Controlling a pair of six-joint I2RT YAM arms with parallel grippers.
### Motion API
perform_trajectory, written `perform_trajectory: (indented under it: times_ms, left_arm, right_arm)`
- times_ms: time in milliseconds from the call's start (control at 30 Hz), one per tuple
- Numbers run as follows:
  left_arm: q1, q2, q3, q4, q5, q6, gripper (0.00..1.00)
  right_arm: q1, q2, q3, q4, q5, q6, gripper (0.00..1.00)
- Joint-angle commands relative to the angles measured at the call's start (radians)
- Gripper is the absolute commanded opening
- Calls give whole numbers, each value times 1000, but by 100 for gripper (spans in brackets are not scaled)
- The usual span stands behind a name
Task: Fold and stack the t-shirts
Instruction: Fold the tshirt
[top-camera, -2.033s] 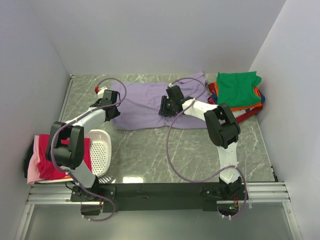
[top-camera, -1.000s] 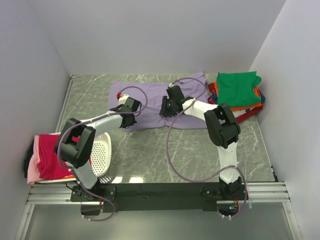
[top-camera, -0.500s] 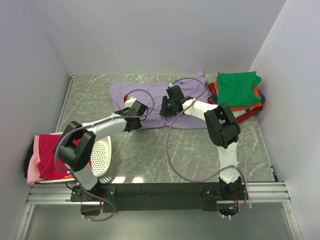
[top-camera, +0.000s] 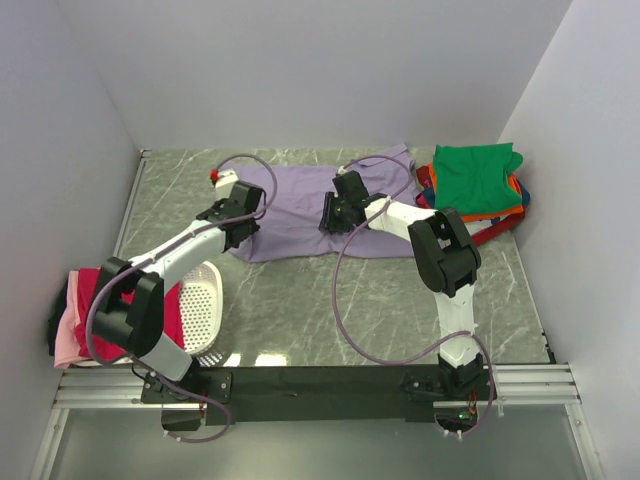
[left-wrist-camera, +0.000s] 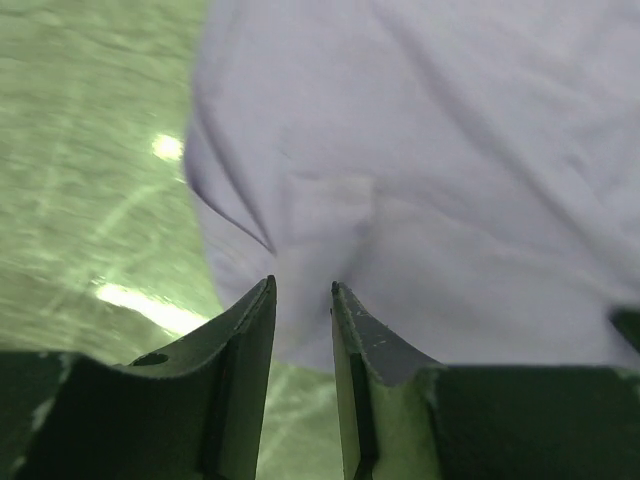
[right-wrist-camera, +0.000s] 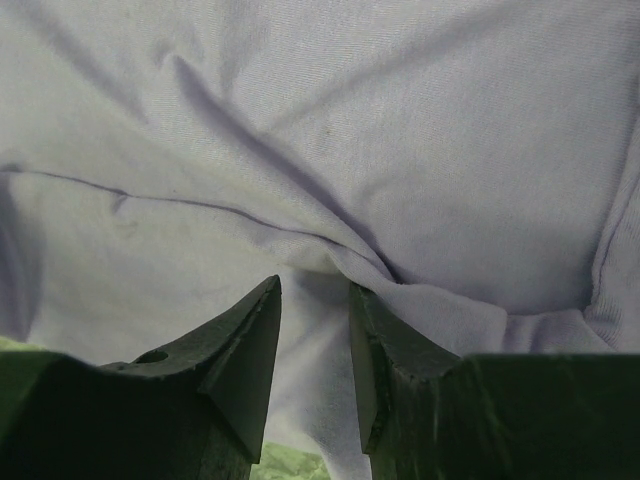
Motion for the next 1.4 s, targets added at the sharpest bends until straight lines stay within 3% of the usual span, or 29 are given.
perform_trajectory:
  times_ms: [0, 1067, 1367]
  left_arm:
    - [60, 19, -9, 36, -20, -19, 35]
    - [133, 283, 9, 108, 60, 13, 34]
    - [137, 239, -35, 80, 60, 12, 11]
  right_arm:
    - [-15, 22, -21, -69, 54, -32, 41]
    - [-12, 21, -24, -66, 54, -37, 41]
    - [-12, 19, -25, -63, 55, -37, 41]
